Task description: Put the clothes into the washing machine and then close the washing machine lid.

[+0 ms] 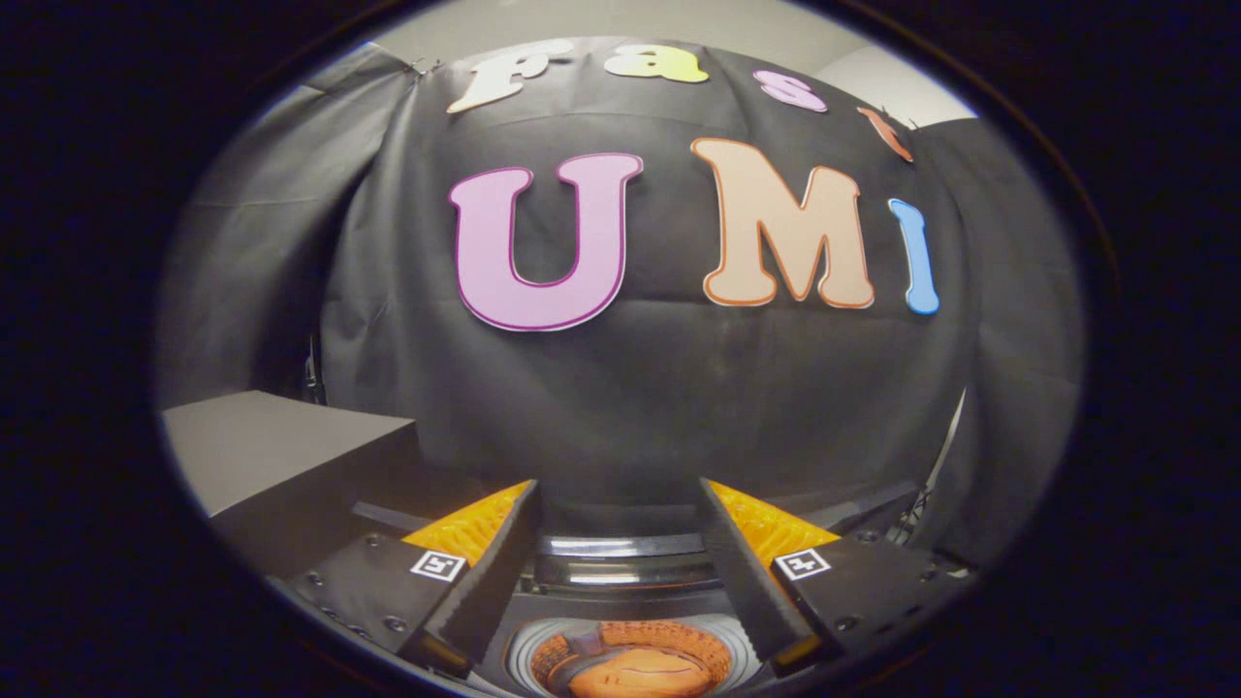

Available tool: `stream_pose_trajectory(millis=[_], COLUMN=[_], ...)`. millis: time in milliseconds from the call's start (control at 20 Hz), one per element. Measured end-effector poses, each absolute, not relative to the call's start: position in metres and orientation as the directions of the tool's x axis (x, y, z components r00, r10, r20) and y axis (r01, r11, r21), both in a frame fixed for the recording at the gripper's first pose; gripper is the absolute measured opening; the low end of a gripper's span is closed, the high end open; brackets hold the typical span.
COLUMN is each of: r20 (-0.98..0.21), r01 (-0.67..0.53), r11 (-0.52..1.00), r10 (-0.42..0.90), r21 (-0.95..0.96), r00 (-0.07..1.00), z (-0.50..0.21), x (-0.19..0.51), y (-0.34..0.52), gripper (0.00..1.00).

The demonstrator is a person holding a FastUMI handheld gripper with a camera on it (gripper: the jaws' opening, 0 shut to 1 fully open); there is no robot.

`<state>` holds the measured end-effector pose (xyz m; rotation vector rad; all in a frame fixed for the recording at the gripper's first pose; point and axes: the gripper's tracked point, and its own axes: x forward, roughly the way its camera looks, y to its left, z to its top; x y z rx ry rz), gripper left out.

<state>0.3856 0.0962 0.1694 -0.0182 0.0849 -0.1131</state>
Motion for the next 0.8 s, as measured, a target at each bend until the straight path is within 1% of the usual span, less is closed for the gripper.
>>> stream_pose_trajectory(millis=[200,450,800], r20=[-0.137,-0.151,-0.116], r01=[0.094,0.08,0.061], r11=[0.996,0.997,0.998], r10=[-0.093,-0.077,-0.06], r21=[-0.002,0.019,0.006], r00=[0.986,0.986,0.991], z=[0.15,0.141,0.146], x=[0.363,0.352,0.346], y=[0.1,0.103,0.108], gripper=[1.0,0.99,0.99])
